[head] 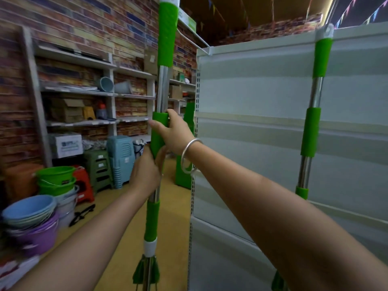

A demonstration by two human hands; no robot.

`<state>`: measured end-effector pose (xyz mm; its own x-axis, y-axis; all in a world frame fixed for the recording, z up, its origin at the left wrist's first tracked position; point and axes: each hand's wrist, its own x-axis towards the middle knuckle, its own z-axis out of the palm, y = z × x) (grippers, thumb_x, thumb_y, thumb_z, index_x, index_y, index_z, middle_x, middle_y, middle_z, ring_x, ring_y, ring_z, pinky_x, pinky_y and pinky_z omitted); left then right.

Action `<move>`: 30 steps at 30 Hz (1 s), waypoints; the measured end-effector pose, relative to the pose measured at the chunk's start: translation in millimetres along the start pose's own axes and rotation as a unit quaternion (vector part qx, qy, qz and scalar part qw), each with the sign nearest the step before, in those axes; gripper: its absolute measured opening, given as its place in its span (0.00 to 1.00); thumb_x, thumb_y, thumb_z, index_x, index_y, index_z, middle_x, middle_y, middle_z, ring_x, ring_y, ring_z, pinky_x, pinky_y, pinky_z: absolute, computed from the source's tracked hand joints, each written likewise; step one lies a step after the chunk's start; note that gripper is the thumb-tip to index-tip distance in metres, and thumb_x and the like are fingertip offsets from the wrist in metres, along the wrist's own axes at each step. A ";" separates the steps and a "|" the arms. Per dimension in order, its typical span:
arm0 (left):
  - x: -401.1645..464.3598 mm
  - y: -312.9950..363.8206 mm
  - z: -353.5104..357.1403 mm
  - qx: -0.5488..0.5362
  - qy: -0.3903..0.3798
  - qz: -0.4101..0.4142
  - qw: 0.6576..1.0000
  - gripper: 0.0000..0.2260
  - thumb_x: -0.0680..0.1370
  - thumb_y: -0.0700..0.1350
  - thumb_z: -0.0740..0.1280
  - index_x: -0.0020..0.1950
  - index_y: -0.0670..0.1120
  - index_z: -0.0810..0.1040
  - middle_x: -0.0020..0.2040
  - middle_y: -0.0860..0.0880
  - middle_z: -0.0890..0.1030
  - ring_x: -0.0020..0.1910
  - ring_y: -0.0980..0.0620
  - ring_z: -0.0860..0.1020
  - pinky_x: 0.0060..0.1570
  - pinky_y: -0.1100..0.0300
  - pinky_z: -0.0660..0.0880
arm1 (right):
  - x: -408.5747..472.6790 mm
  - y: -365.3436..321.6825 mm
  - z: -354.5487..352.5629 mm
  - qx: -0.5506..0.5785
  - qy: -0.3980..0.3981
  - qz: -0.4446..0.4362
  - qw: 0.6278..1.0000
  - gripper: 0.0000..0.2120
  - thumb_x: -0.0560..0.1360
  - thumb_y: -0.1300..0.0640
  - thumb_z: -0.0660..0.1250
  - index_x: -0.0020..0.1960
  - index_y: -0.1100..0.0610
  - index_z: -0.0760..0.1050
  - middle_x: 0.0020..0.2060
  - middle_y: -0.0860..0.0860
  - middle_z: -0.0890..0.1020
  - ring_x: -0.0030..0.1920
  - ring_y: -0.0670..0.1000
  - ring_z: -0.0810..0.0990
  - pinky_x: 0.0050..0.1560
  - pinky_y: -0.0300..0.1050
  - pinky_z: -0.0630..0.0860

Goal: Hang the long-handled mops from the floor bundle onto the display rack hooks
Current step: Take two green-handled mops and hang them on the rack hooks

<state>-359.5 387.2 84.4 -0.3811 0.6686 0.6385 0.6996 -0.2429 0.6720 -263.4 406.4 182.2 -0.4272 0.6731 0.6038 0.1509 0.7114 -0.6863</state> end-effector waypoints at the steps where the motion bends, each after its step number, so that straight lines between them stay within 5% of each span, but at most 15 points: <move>1: -2.0 -3.2 -5.3 0.000 -0.008 -0.009 1.000 0.05 0.78 0.56 0.59 0.45 0.57 0.67 0.37 0.45 0.77 0.35 0.44 0.78 0.32 0.46 0.78 | -0.6 -0.3 6.2 0.005 -0.003 0.000 1.000 0.12 0.73 0.47 0.65 0.46 0.54 0.66 0.42 0.53 0.77 0.44 0.54 0.80 0.45 0.51 0.81; 6: -13.4 -9.6 -25.6 -0.012 0.005 -0.017 1.000 0.11 0.78 0.56 0.58 0.54 0.50 0.70 0.39 0.42 0.79 0.36 0.40 0.79 0.35 0.38 0.78 | -2.4 1.1 27.8 0.024 0.000 -0.002 1.000 0.12 0.73 0.46 0.65 0.40 0.48 0.63 0.39 0.51 0.77 0.41 0.54 0.81 0.41 0.50 0.82; 13: -28.3 31.3 -15.3 -0.081 -0.029 -0.010 0.996 0.14 0.71 0.66 0.53 0.41 0.58 0.69 0.32 0.51 0.76 0.28 0.53 0.78 0.30 0.42 0.79 | -11.4 1.2 -2.9 0.002 0.039 0.028 0.999 0.14 0.72 0.46 0.65 0.50 0.56 0.69 0.43 0.53 0.79 0.42 0.53 0.81 0.41 0.49 0.82; 17: -39.2 60.6 16.8 -0.108 -0.069 0.009 0.992 0.07 0.78 0.57 0.57 0.44 0.56 0.70 0.34 0.43 0.78 0.30 0.43 0.79 0.29 0.47 0.78 | -28.1 5.4 -43.5 -0.033 0.067 0.041 0.996 0.13 0.73 0.48 0.66 0.49 0.57 0.70 0.43 0.53 0.79 0.41 0.52 0.81 0.40 0.46 0.81; 21: -44.1 80.7 59.0 -0.127 -0.102 0.030 0.986 0.05 0.78 0.45 0.63 0.49 0.46 0.68 0.34 0.47 0.75 0.29 0.51 0.75 0.21 0.61 0.73 | -48.0 9.1 -84.7 -0.089 0.081 0.062 0.991 0.14 0.73 0.48 0.66 0.50 0.58 0.70 0.42 0.54 0.79 0.43 0.55 0.81 0.42 0.52 0.81; 25: -54.4 109.4 99.4 -0.182 -0.140 0.024 0.973 0.08 0.78 0.44 0.63 0.42 0.53 0.66 0.35 0.46 0.74 0.30 0.49 0.77 0.28 0.51 0.79 | -66.2 14.7 -127.4 -0.160 0.120 0.066 0.978 0.12 0.72 0.48 0.66 0.47 0.55 0.69 0.39 0.50 0.77 0.38 0.49 0.78 0.36 0.41 0.76; 30: -70.2 154.8 143.1 -0.236 -0.177 0.045 0.954 0.09 0.78 0.55 0.57 0.41 0.53 0.67 0.33 0.46 0.76 0.30 0.45 0.78 0.29 0.46 0.79 | -94.1 20.1 -183.7 -0.238 0.185 0.096 0.948 0.14 0.72 0.47 0.66 0.47 0.56 0.70 0.42 0.56 0.79 0.44 0.58 0.80 0.47 0.56 0.78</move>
<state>-138.0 403.3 89.9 -0.0450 0.8057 0.5906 0.3382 -0.5440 0.7679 -56.4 394.4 186.1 -0.0210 0.7620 0.6472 0.6177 0.5189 -0.5909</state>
